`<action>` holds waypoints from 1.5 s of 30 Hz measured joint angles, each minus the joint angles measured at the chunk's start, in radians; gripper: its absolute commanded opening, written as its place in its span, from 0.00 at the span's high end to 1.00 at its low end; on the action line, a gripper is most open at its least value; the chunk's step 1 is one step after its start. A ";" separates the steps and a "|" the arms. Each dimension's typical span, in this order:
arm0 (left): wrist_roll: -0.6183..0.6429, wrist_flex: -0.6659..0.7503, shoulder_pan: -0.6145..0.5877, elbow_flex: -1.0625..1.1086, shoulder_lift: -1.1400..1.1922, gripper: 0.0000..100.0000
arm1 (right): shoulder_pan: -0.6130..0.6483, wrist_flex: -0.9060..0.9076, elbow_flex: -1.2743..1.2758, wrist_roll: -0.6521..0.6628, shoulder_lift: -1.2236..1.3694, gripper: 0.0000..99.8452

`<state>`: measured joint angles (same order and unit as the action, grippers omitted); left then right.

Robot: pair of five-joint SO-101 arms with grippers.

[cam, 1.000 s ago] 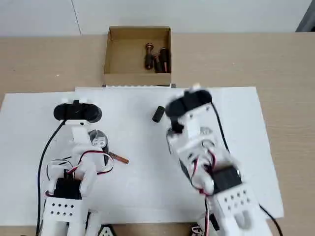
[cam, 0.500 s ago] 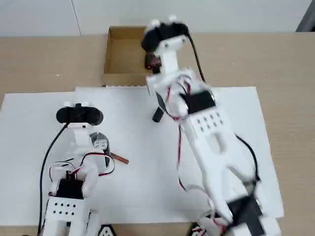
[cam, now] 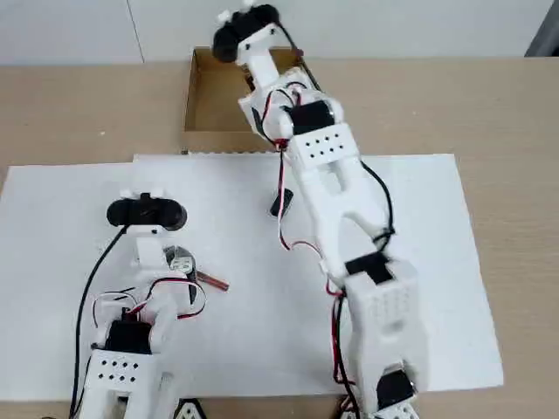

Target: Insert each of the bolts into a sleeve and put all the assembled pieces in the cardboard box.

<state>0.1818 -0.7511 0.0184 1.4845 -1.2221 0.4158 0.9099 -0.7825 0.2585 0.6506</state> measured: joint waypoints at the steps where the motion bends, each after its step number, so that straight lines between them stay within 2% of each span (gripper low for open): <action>1: 0.000 0.003 0.000 -0.002 0.000 1.00 | 0.000 0.000 -0.043 0.032 0.043 1.00; 7: 0.000 0.023 0.000 0.020 0.000 1.00 | 0.000 0.000 -0.279 0.213 0.295 0.98; 11: 0.000 0.023 0.000 0.020 0.000 1.00 | 0.006 0.000 -0.430 0.292 0.428 0.87; 13: 0.000 0.023 0.000 0.020 0.000 1.00 | 0.012 0.000 -0.485 0.305 0.474 0.85; 23: 0.000 0.023 0.000 0.020 0.000 1.00 | 0.038 0.020 -0.563 0.316 0.502 0.89; 28: 0.000 0.023 0.000 0.020 0.000 1.00 | 0.041 0.028 -0.569 0.316 0.502 0.94; 32: 0.000 0.023 0.000 0.020 0.000 1.00 | 0.043 0.132 -0.629 0.316 0.502 1.00; 41: 0.000 0.023 0.000 0.020 0.000 1.00 | 0.043 0.439 -0.815 0.315 0.485 1.00; 45: 0.000 0.023 0.000 0.020 0.000 1.00 | 0.040 0.548 -0.815 0.233 0.411 1.00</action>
<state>0.1818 -0.7281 0.0184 1.5044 -1.2221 0.4557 1.4576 -1.5973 0.4918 1.0618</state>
